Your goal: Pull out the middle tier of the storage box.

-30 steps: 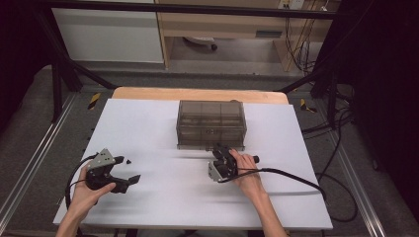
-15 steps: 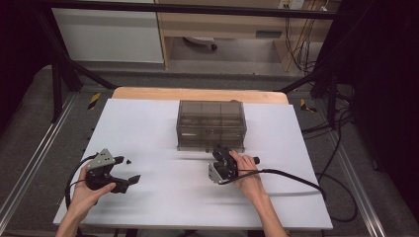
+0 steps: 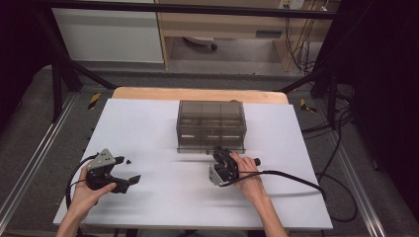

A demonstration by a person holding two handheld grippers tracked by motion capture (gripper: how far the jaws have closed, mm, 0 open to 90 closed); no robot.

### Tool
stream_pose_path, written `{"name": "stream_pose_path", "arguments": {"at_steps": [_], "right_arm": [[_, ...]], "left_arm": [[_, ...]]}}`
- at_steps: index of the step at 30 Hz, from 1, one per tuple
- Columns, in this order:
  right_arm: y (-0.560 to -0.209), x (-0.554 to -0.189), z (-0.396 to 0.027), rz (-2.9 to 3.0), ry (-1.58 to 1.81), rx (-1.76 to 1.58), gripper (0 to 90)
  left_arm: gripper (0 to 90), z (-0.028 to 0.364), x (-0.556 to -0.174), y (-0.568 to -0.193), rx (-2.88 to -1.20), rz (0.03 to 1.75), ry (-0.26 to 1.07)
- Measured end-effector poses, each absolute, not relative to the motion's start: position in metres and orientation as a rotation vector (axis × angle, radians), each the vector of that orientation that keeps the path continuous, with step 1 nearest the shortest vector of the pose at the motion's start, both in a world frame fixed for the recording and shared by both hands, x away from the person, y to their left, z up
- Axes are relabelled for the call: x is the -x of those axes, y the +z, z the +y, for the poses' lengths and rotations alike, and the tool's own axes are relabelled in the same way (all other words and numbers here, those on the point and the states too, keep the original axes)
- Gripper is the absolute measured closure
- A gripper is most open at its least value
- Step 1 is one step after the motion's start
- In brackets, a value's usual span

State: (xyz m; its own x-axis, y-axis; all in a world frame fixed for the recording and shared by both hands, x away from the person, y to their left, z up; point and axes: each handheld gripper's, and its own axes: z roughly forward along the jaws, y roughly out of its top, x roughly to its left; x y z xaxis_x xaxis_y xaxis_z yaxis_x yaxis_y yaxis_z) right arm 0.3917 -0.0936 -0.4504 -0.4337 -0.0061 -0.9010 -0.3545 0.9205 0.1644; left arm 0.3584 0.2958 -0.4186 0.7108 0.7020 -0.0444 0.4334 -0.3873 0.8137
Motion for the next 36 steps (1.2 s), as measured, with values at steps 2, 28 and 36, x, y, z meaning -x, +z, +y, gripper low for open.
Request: {"name": "stream_pose_path", "arguments": {"at_steps": [2,28,36], "right_arm": [[-0.4504,-0.3913,-0.0936,1.99,0.402,0.259,63.8],[-0.4508,-0.3849,-0.0922,2.019,0.425,0.244,65.1],[-0.4507,-0.3825,-0.0925,2.026,0.43,0.237,65.4]], "left_arm": [[3.1,0.2959,-0.3584,-0.4186,-2.04,0.865,0.388],[3.1,0.296,-0.3585,-0.4184,-2.039,0.865,0.388],[3.0,0.2953,-0.3585,-0.4185,-2.041,0.864,0.387]]}}
